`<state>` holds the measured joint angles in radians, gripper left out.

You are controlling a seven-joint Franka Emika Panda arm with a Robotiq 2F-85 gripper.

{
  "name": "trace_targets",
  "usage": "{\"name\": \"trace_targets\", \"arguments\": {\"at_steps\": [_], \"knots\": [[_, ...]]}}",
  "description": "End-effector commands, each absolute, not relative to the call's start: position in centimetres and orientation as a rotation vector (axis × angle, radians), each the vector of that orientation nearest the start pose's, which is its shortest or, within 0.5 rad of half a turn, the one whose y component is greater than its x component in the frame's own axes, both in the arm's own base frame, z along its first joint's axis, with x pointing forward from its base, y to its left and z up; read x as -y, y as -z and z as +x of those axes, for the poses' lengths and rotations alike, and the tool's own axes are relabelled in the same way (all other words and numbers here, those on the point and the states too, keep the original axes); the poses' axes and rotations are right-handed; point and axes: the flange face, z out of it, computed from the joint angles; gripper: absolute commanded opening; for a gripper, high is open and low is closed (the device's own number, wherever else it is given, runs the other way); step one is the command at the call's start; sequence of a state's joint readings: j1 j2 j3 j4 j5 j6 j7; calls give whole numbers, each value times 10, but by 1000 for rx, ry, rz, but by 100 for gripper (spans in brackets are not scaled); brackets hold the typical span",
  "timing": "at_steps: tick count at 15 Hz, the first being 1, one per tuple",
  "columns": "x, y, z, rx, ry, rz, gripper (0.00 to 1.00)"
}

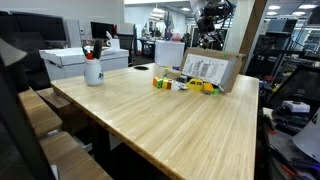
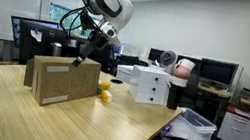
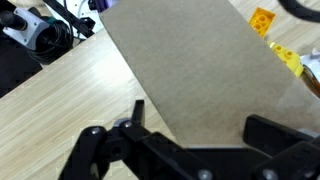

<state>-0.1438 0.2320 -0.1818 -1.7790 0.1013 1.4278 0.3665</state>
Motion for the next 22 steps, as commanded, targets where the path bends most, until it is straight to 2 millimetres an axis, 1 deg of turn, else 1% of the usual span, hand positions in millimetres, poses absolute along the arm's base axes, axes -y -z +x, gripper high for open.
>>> {"name": "trace_targets", "arguments": {"at_steps": [1, 2, 5, 6, 7, 10, 13, 14, 15, 16, 19, 20, 21, 22], "knots": [[148, -417, 522, -1025, -836, -2824, 100], [145, -425, 520, -1007, -825, -2859, 100], [133, -463, 512, -938, -746, -3004, 100], [127, -484, 507, -881, -699, -3083, 100], [123, -494, 504, -838, -675, -3129, 100], [115, -524, 495, -701, -637, -3174, 100], [118, -533, 487, -567, -648, -3130, 100], [119, -528, 486, -537, -677, -3111, 100], [119, -528, 483, -502, -683, -3116, 100], [103, -522, 476, -355, -698, -3187, 100], [79, -518, 465, -139, -669, -3200, 100], [70, -515, 463, -106, -671, -3198, 100], [81, -515, 480, -232, -708, -3174, 100], [76, -514, 478, -215, -708, -3177, 100]]}}
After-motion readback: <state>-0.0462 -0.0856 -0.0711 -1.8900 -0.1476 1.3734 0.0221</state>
